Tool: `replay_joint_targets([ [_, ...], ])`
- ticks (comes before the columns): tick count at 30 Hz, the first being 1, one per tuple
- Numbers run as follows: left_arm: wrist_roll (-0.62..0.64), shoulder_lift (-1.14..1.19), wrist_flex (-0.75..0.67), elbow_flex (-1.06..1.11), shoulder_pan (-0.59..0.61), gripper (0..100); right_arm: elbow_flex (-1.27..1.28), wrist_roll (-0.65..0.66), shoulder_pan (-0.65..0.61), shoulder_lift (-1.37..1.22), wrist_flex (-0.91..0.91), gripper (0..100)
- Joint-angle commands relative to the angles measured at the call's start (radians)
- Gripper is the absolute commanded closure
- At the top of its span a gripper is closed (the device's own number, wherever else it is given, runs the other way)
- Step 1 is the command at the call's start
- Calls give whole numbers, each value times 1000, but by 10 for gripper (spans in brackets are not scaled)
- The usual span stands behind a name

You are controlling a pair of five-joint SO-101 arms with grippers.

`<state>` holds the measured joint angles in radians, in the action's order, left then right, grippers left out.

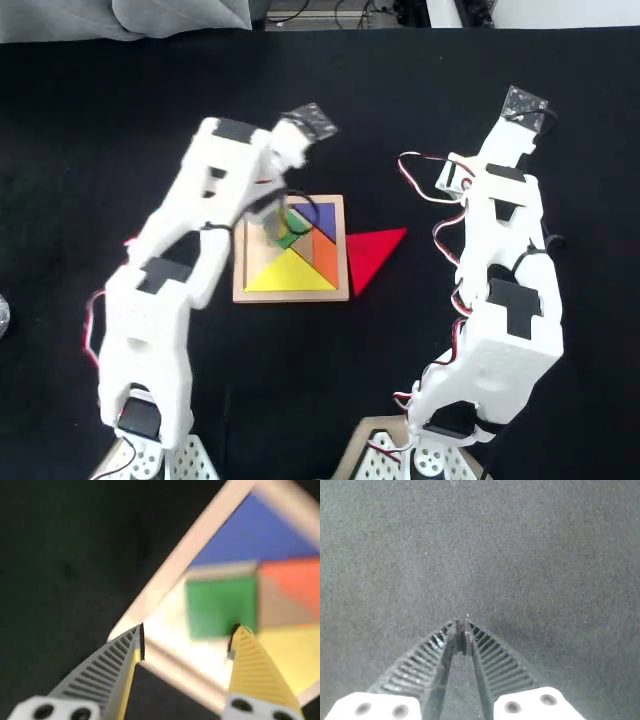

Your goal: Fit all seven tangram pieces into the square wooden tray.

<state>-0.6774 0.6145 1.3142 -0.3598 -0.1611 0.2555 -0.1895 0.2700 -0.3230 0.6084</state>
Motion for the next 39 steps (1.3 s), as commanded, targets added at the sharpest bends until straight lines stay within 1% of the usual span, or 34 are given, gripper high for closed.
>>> replay_joint_targets([
  [1, -32, -63, 18, -35, 54, 716, -53, 11, -14, 13, -12, 985],
  [6, -34, -58, 9, -33, 45, 716, -53, 11, -15, 10, -12, 985],
  [10, -34, -21, -95, 30, 22, 716, -53, 11, -14, 10, -14, 985],
  [12, -34, -11, -123, 36, 12, 716, -53, 11, -14, 10, -14, 985],
  [14, -32, -9, -126, 38, -1, 716, -53, 11, -14, 10, -14, 985],
  [18, 11, -9, -130, 36, -38, 716, -53, 11, -15, 10, -15, 985],
  [22, 11, -11, -124, 16, -47, 716, -53, 11, -15, 10, -15, 985],
  [24, 12, -11, -97, -28, -28, 716, -53, 11, -14, 10, -15, 985],
  [30, 9, -61, 107, -203, 35, 716, -53, 11, -15, 12, -15, 985],
  [32, 9, -101, 157, -257, 68, 716, -53, 11, -14, 12, -14, 985],
  [36, 8, -140, 163, -312, 188, 716, -53, 11, -12, 12, -12, 985],
  [39, 8, -112, 114, -260, 272, 716, -53, 11, -12, 12, -12, 985],
])
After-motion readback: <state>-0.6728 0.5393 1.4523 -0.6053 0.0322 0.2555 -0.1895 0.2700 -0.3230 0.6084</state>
